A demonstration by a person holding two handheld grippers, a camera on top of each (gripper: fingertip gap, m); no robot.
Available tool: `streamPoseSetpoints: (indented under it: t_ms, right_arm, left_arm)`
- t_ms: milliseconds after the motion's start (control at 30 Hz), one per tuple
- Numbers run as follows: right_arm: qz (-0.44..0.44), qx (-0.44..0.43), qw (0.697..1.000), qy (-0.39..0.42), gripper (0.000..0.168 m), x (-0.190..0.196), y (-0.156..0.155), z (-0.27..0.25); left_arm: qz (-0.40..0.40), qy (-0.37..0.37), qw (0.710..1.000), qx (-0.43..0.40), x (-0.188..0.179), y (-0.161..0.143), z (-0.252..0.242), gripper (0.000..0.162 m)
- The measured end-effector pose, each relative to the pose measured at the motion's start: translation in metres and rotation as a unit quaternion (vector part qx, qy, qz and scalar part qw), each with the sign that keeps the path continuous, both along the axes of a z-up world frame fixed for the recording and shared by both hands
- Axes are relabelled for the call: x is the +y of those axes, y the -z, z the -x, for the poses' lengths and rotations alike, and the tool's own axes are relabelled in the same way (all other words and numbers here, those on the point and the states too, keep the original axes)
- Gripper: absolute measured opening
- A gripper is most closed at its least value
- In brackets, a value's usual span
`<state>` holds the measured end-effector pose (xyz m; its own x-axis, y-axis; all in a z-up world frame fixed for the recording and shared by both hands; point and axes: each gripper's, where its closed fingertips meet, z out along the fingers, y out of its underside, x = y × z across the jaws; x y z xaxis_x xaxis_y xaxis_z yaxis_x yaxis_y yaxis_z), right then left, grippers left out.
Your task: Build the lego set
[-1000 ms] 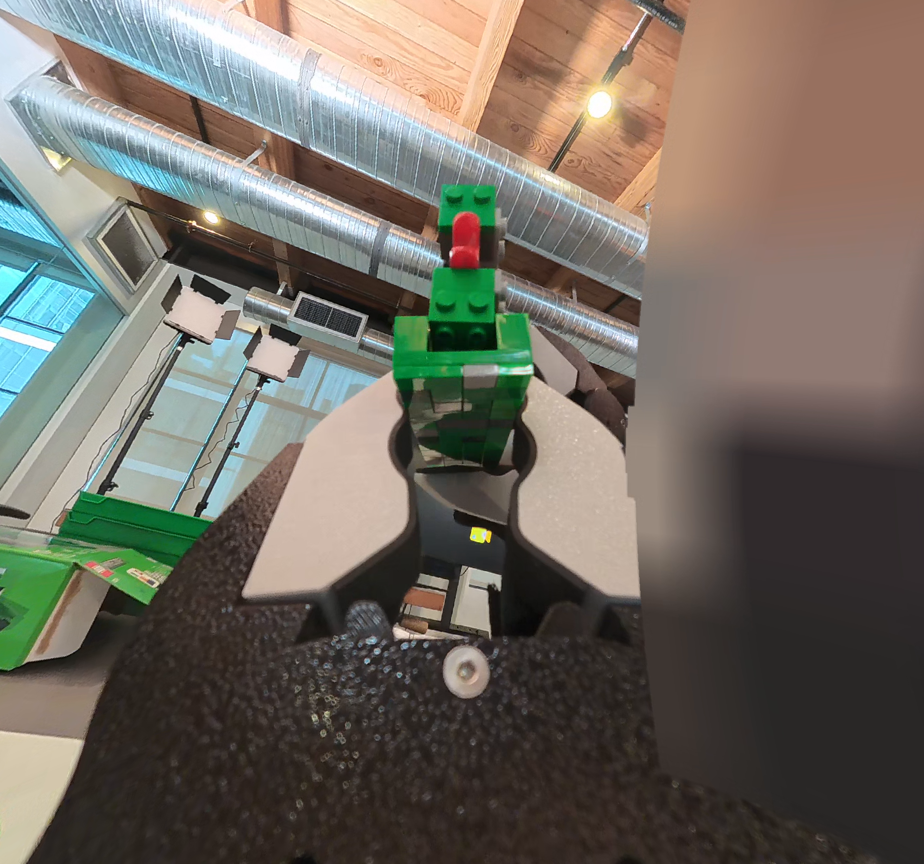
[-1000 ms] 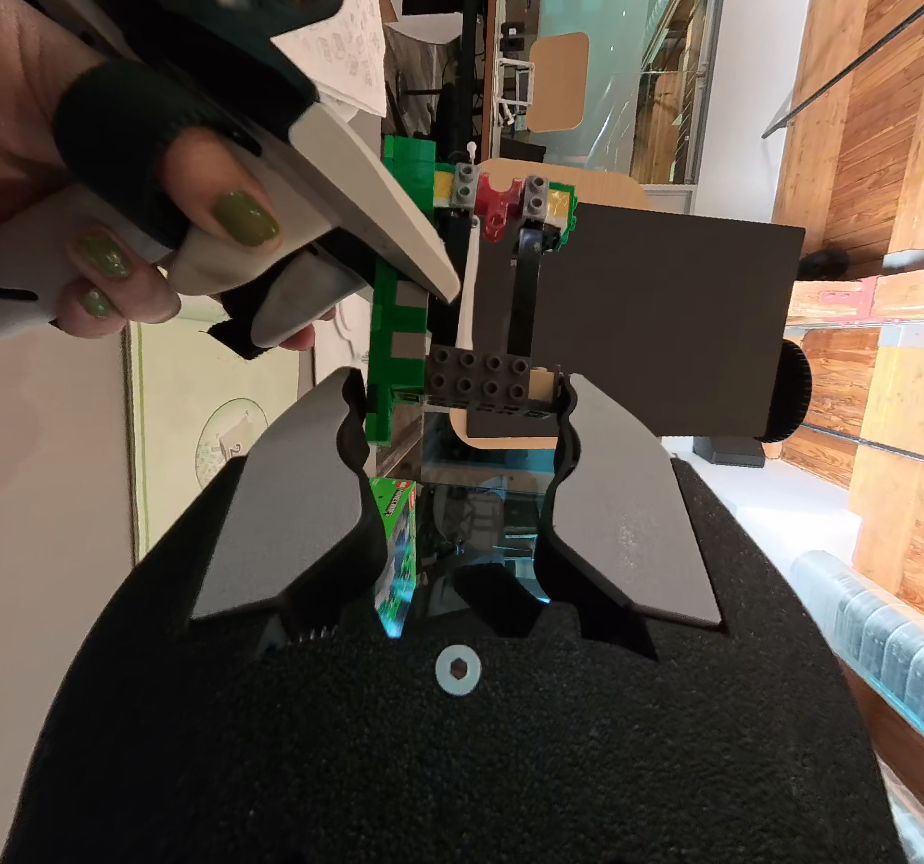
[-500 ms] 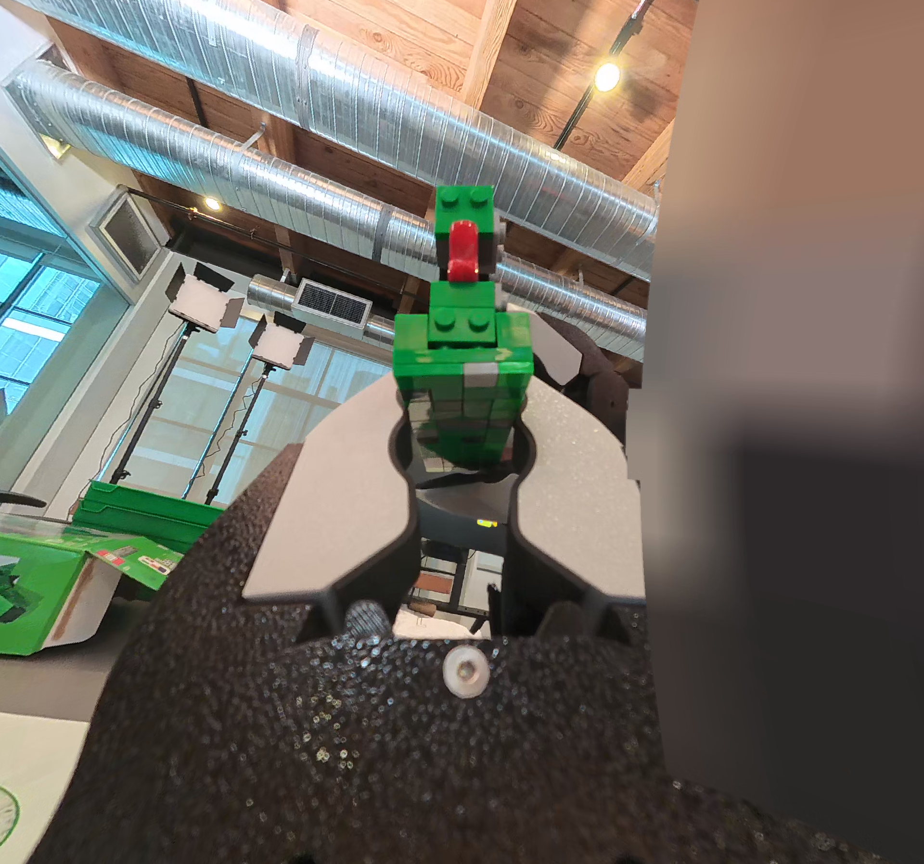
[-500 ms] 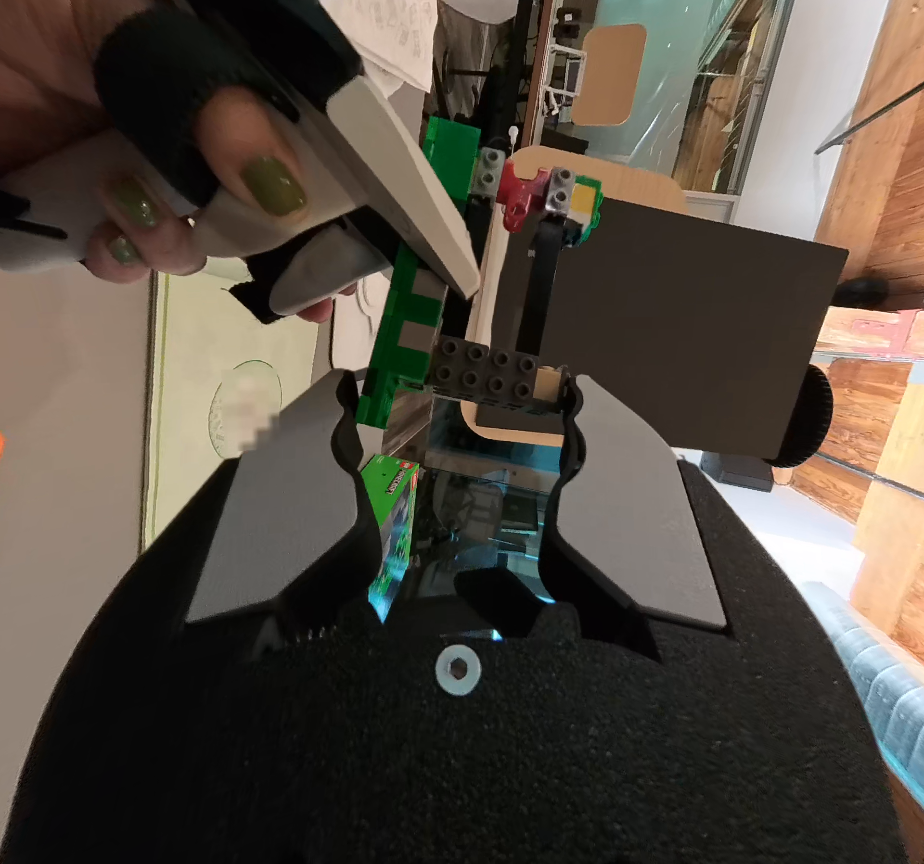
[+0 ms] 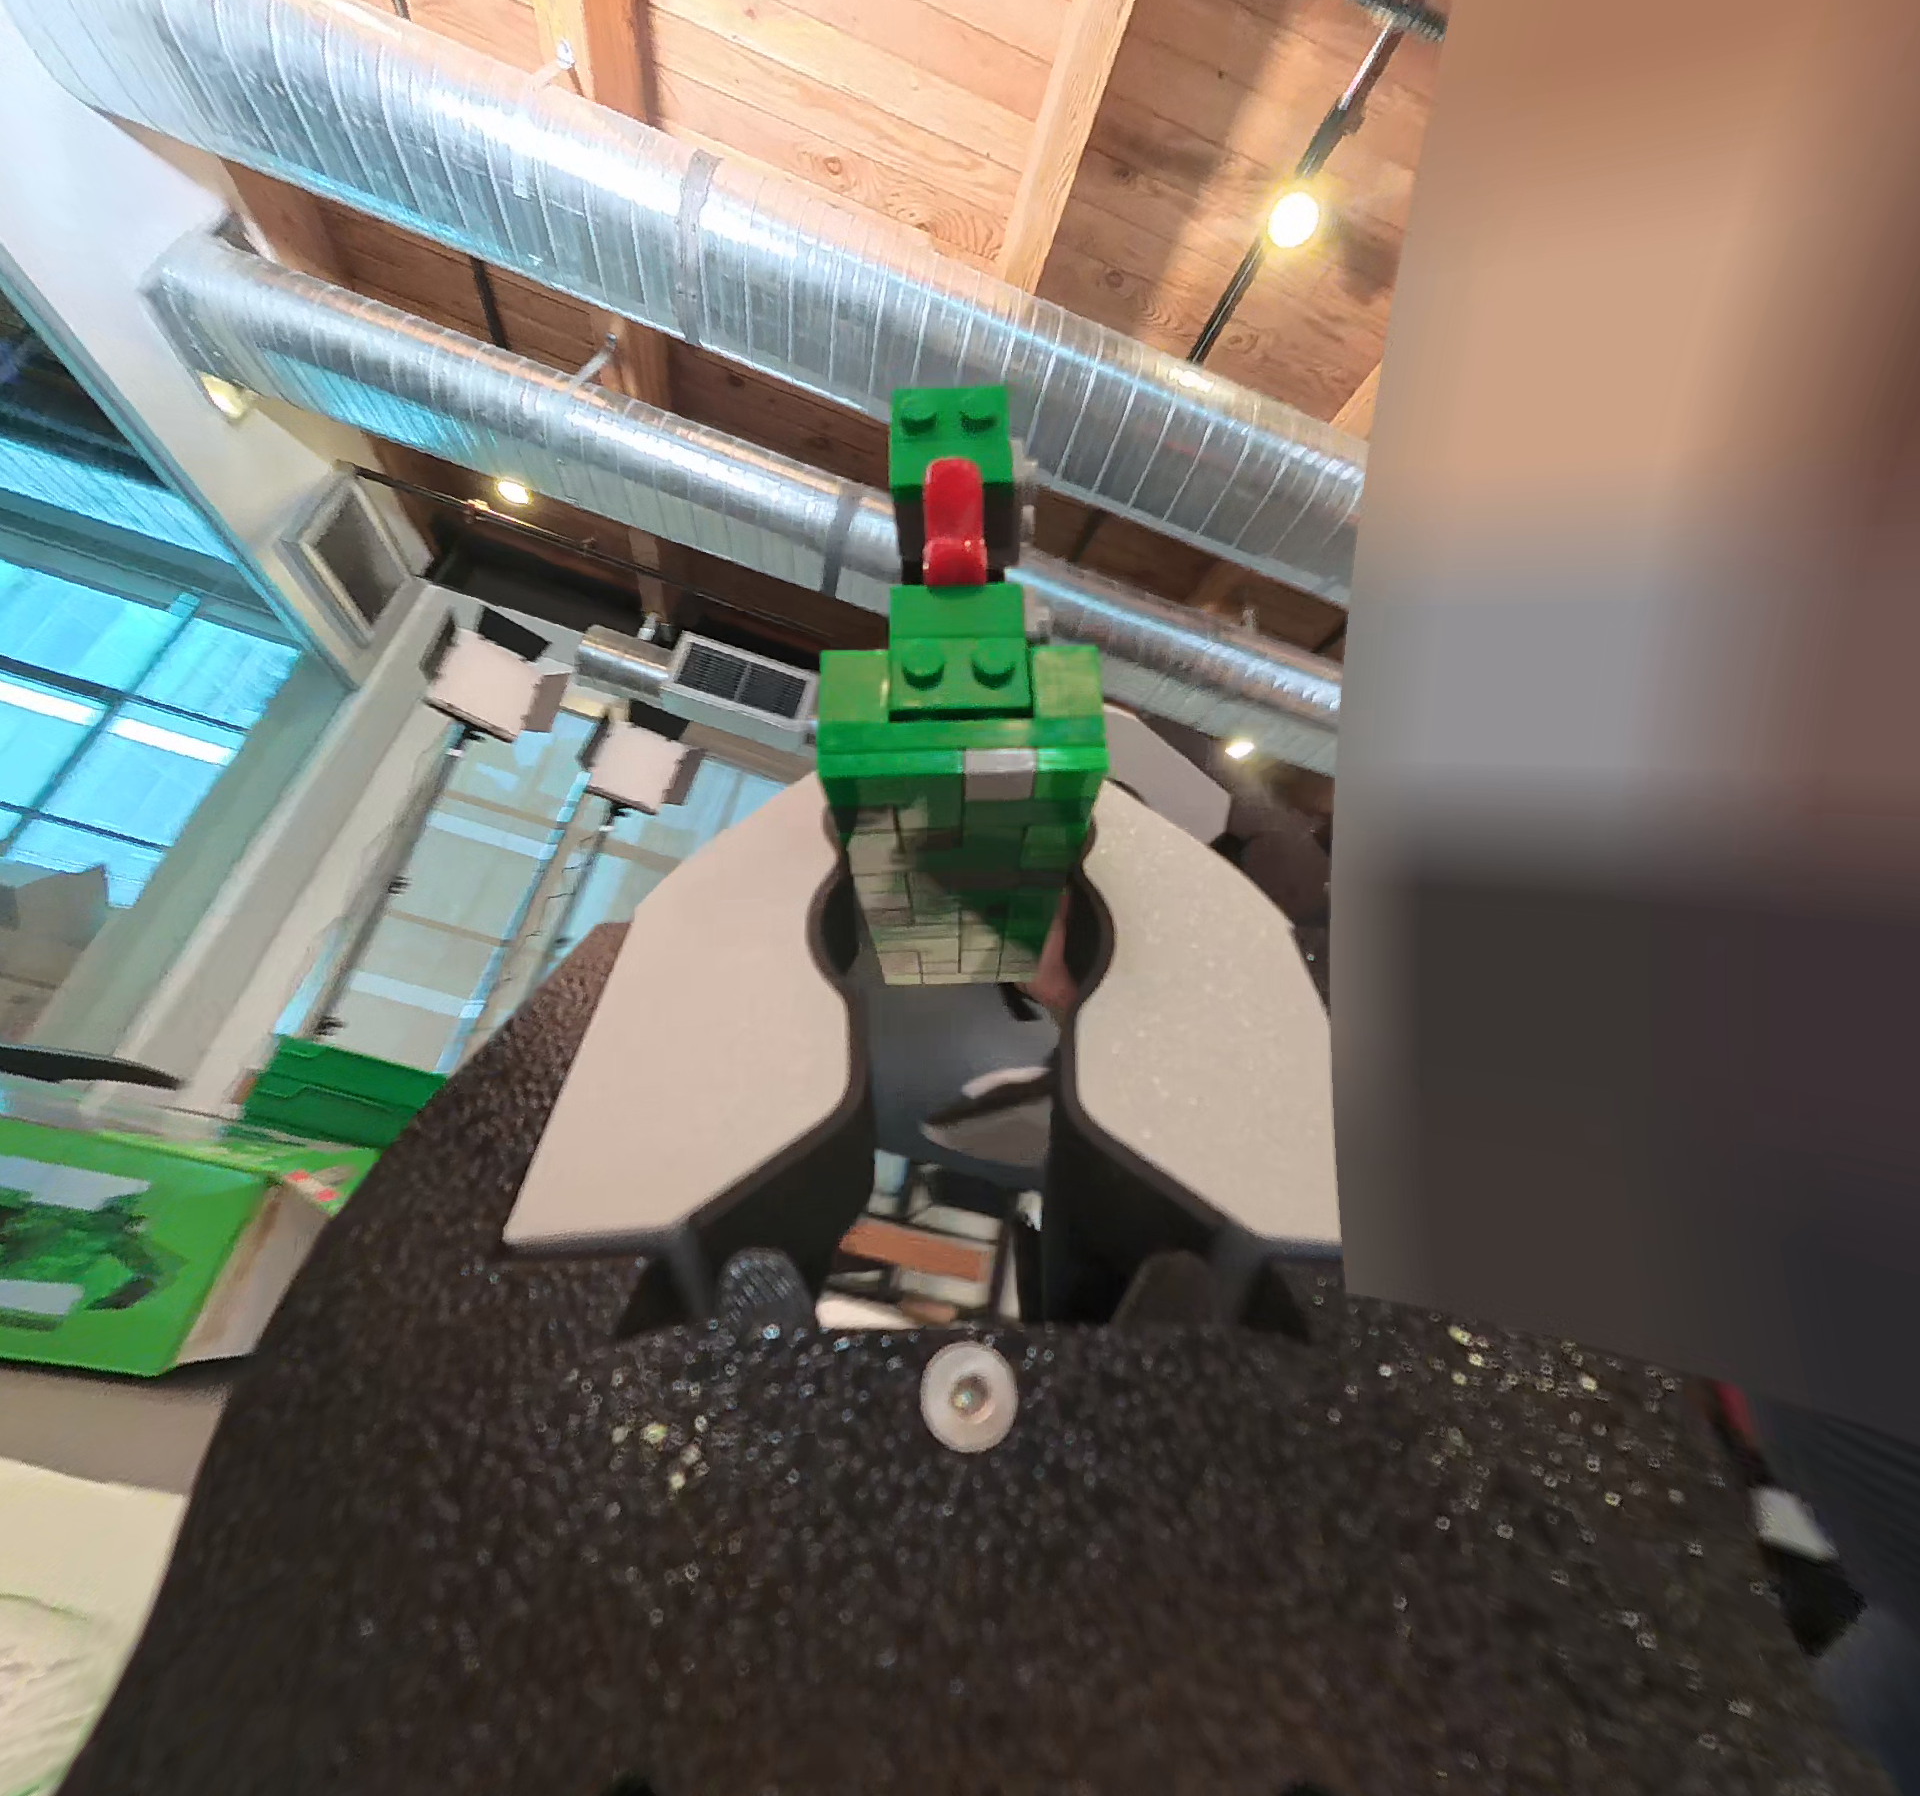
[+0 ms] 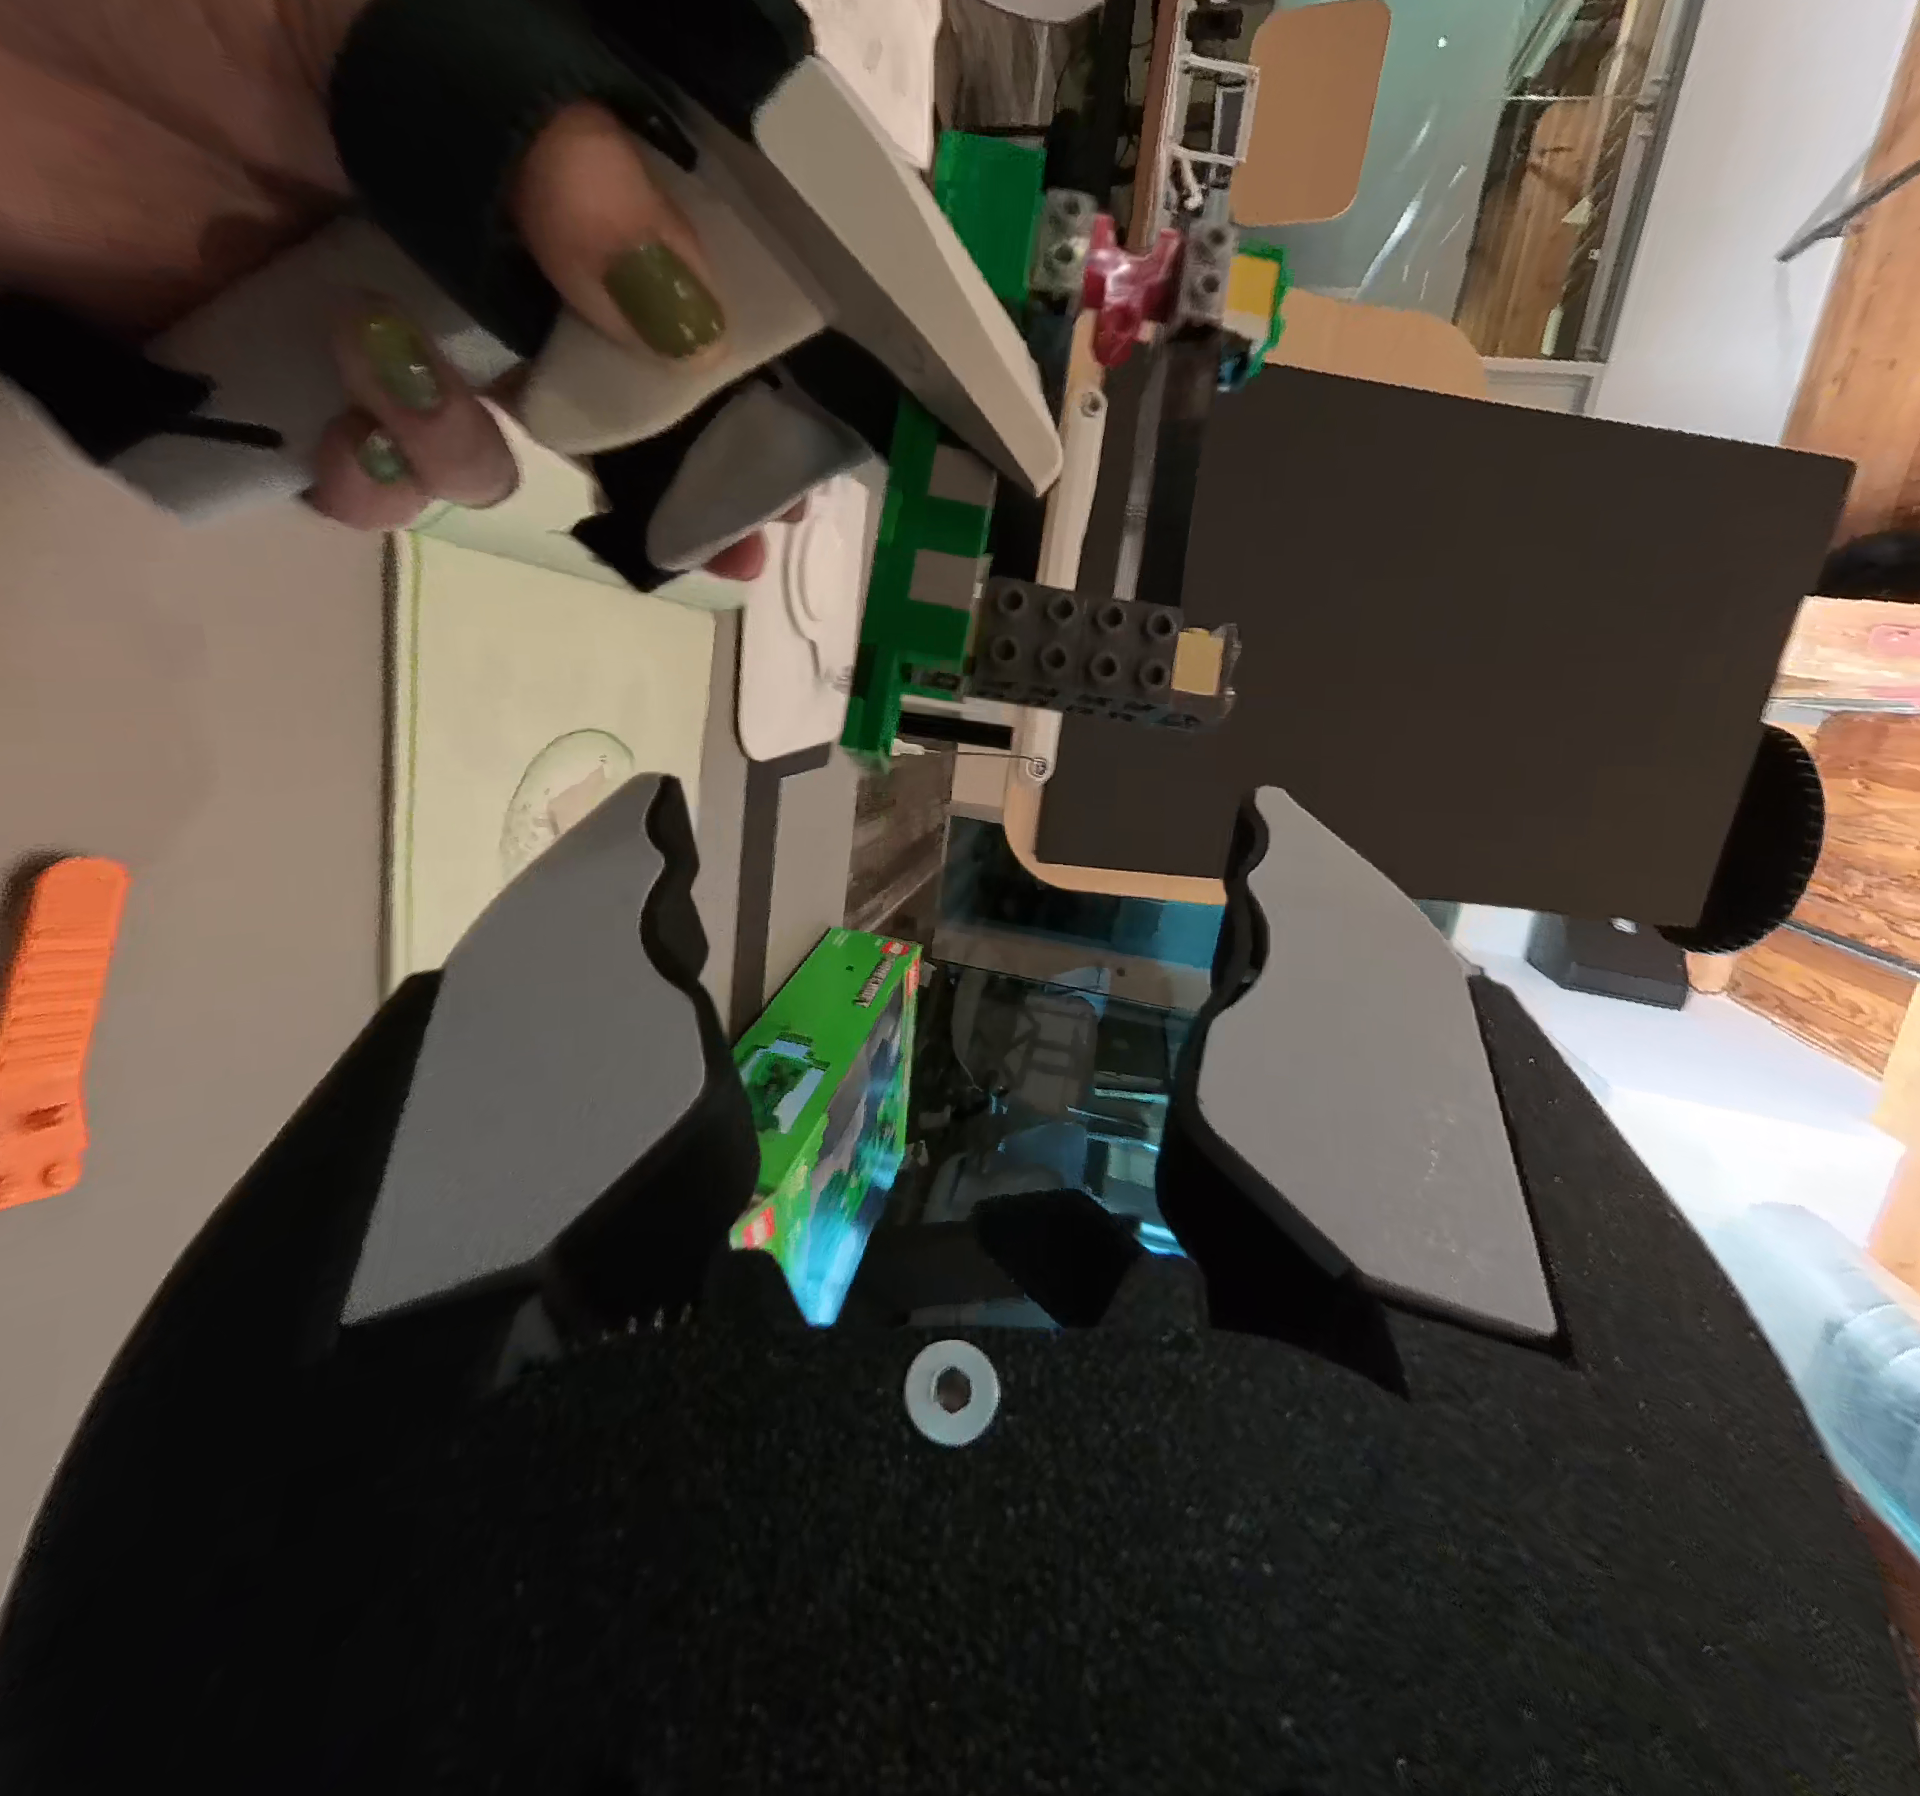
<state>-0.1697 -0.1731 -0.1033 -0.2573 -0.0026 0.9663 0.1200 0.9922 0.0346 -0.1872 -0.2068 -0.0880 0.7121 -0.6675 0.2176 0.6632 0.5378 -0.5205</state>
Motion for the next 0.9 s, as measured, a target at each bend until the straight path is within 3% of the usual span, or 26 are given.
streamPoseSetpoints:
  t_ms: [167,267,333,500,733,900]
  right_arm:
    - [0.126,0.012,0.992,-0.006,0.094,-0.008,-0.013,-0.011]
    - [0.249,0.056,0.967,0.016,0.094,-0.029,-0.035,-0.004]
    - [0.275,0.057,0.96,0.02,0.094,-0.048,-0.036,0.004]
    - [0.256,0.03,0.965,0.036,0.095,-0.075,-0.022,0.027]
    - [0.178,0.027,0.981,0.067,0.091,-0.079,-0.023,0.038]
    - [0.123,0.043,0.988,0.078,0.085,-0.079,-0.027,0.04]
  left_arm:
    - [0.035,-0.113,0.991,0.057,0.003,0.001,0.004,0.036]
    - [0.069,-0.213,0.971,0.089,0.006,0.003,0.012,0.036]
    - [0.084,-0.272,0.954,0.097,0.005,0.004,0.02,0.036]
    - [0.11,-0.379,0.907,0.145,0.002,0.002,0.025,0.037]
    - [0.133,-0.48,0.848,0.178,-0.002,-0.001,0.031,0.037]
    - [0.14,-0.507,0.831,0.179,-0.003,-0.002,0.033,0.036]
